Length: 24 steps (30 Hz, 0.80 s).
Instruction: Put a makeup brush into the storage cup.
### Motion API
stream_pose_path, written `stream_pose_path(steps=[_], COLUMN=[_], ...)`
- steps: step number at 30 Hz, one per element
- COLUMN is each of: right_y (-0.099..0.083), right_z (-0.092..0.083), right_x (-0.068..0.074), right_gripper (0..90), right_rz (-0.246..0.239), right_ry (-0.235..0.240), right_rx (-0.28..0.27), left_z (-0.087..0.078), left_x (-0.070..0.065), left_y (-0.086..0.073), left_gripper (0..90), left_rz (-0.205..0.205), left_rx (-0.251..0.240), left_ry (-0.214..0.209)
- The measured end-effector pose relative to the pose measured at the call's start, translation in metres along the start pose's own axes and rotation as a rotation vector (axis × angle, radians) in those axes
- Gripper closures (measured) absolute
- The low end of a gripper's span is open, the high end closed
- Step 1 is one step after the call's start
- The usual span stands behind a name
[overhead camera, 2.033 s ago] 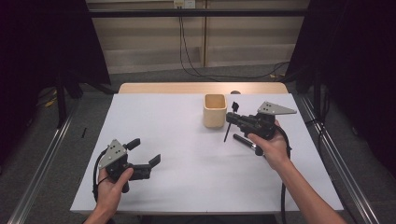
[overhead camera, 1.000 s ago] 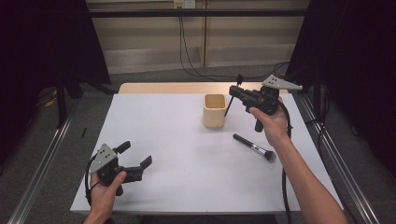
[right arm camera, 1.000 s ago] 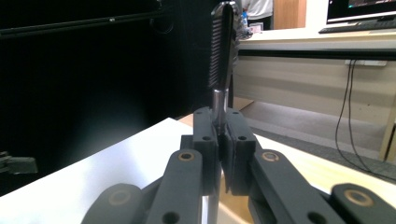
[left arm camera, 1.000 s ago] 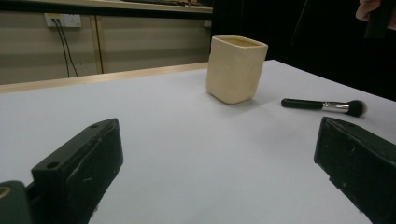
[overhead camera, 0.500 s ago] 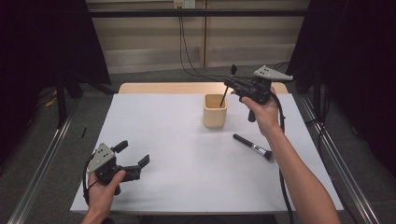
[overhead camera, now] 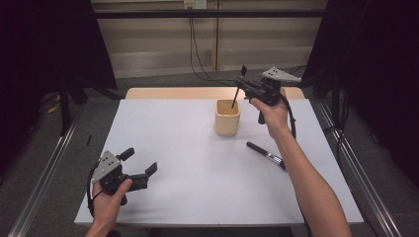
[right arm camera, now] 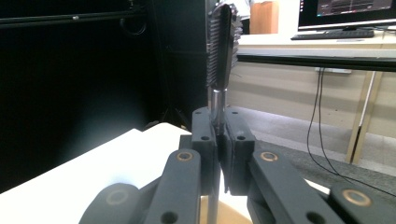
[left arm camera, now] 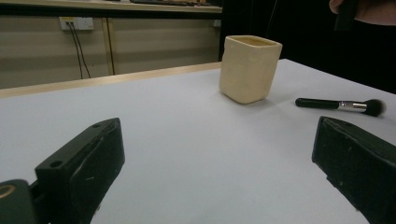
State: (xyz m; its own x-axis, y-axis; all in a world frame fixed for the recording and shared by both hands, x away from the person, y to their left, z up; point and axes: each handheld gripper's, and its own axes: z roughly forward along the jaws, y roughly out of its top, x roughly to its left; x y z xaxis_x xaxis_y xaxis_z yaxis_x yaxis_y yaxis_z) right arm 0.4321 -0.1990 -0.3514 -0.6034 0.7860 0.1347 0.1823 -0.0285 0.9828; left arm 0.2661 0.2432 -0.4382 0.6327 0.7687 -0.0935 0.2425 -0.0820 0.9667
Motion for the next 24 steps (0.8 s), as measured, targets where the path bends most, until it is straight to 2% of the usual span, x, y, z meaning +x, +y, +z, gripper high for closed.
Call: stream_pose_path(steps=[9, 24], right_y=[-0.008, -0.025], right_z=[0.008, 0.018], right_x=[-0.002, 0.0], right_gripper=[85.5, 85.1], right_rz=[-0.032, -0.013], right_ry=[-0.015, -0.007], right_rx=[0.032, 0.078], left_z=[-0.001, -0.002], left_x=[0.001, 0.0], left_y=[-0.001, -0.001], left_gripper=[2.4, 2.5], left_rz=[-0.004, -0.001], left_rx=[0.0, -0.003], left_ry=[0.002, -0.003])
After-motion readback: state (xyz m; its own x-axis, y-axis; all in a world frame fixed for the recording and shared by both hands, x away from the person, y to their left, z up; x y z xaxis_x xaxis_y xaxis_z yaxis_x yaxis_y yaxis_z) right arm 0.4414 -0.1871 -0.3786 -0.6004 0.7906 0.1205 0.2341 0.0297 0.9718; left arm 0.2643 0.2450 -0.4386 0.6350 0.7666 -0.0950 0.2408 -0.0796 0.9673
